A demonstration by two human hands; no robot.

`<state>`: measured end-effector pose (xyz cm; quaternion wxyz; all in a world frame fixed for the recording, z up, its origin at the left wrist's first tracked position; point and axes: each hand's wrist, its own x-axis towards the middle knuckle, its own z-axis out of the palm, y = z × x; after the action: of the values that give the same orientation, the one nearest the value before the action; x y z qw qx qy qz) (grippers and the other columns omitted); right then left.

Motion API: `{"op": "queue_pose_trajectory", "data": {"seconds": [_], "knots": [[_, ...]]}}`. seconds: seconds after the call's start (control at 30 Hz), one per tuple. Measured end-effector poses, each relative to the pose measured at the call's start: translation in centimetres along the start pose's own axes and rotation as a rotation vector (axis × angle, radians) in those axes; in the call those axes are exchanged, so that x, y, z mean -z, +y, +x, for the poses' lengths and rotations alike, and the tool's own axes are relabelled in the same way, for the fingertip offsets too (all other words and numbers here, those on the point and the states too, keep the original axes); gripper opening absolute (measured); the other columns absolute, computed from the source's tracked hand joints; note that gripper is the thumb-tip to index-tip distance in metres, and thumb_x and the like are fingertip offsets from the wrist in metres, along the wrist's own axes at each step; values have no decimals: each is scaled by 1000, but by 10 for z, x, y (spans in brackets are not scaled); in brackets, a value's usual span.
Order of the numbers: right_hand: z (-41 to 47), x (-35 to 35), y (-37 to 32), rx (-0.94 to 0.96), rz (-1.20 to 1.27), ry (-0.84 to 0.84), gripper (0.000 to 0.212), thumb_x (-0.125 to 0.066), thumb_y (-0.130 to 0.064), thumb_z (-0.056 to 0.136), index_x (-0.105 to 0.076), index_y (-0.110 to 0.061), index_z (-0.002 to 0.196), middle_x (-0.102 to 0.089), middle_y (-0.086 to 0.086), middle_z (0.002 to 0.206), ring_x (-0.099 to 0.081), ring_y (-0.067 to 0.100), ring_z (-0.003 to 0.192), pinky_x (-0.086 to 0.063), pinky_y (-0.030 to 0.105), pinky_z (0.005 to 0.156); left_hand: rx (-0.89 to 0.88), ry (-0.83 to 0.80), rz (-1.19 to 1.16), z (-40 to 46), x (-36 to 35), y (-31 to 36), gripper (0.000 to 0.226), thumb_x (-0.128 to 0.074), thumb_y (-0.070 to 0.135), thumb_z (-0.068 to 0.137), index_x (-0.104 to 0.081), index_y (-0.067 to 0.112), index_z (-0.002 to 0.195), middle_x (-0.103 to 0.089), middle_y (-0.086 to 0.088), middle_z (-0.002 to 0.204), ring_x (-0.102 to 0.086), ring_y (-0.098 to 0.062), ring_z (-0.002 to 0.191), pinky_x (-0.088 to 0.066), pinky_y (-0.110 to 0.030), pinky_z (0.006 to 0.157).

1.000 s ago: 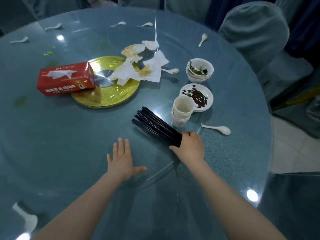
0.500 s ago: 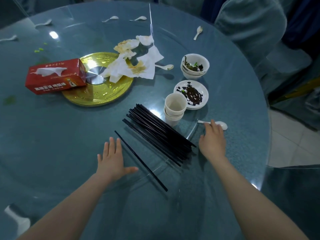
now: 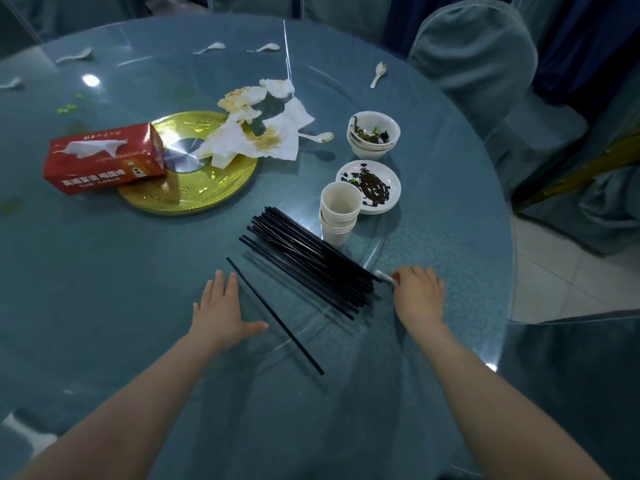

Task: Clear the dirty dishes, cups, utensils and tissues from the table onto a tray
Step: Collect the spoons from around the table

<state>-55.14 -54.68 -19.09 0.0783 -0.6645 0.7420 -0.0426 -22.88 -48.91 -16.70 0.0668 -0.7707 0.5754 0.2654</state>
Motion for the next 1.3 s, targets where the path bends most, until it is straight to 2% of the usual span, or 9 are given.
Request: {"op": "queue_pose_trajectory", "data": {"seconds": [0.1, 0.27, 0.4, 0.5, 0.67, 0.93, 1.1, 1.17, 1.3], "knots": [[-16, 11, -3, -40, 129, 24, 22, -51, -18, 93, -62, -20, 113, -62, 5, 110, -52, 27, 105, -37, 37, 88, -37, 65, -138, -12, 2, -4, 112, -72, 54, 75, -1, 15, 153, 10, -7, 160, 2, -26, 148, -11, -45, 119], [-45, 38, -20, -60, 352, 78, 14, -56, -20, 91, -67, -13, 96, -64, 10, 95, -57, 29, 89, -40, 33, 72, -68, 140, -377, -55, -7, -14, 84, -66, 35, 86, -18, 11, 151, -13, -5, 160, -11, -18, 147, -15, -33, 117], [-79, 59, -49, -39, 554, 111, 4, -64, -21, 86, -65, -17, 86, -67, 1, 82, -59, 22, 78, -39, 27, 67, -36, 266, -544, -90, -2, -40, 50, -62, 22, 90, -49, 13, 137, -52, -2, 139, -46, -17, 130, -32, -30, 107], [-107, 69, -78, 28, 663, 90, 2, -68, -21, 85, -69, -21, 85, -63, -7, 79, -59, 13, 75, -40, 24, 70, -9, 355, -687, -117, 5, -69, 34, -62, 13, 89, -62, 10, 123, -64, -2, 124, -57, -17, 117, -39, -31, 103], [-156, 74, -139, 135, 695, -60, 5, -70, -27, 83, -73, -24, 85, -67, -7, 73, -61, 10, 69, -50, 28, 68, 81, 440, -840, -167, 2, -132, 26, -60, 7, 89, -68, 8, 113, -69, -3, 110, -61, -12, 98, -42, -24, 89], [-225, 60, -238, 277, 772, -248, 3, -70, -20, 83, -71, -21, 86, -68, -9, 78, -60, 2, 69, -43, 19, 64, 261, 543, -1041, -242, -11, -231, 20, -58, 10, 90, -70, 16, 105, -68, 4, 99, -60, -10, 93, -40, -23, 80], [-259, 47, -288, 303, 826, -410, 21, -73, -43, 78, -73, -24, 86, -71, -9, 80, -66, 9, 76, -51, 27, 74, 319, 594, -1089, -272, -22, -282, 17, -62, 9, 89, -72, 13, 103, -69, 2, 98, -61, -10, 91, -41, -24, 83], [-269, 40, -306, 316, 815, -445, 21, -67, -47, 81, -71, -28, 73, -69, -13, 69, -66, 8, 69, -50, 23, 65, 330, 628, -1094, -279, -27, -300, 16, -63, 9, 89, -72, 12, 101, -69, 1, 98, -61, -11, 93, -40, -22, 82], [-278, 20, -332, 389, 715, -514, 16, -70, -17, 81, -65, -28, 71, -65, -13, 62, -59, 3, 58, -44, 16, 54, 446, 647, -1094, -293, -48, -331, 19, -61, 4, 89, -70, 2, 106, -70, -8, 104, -62, -17, 96, -43, -22, 82]]}}
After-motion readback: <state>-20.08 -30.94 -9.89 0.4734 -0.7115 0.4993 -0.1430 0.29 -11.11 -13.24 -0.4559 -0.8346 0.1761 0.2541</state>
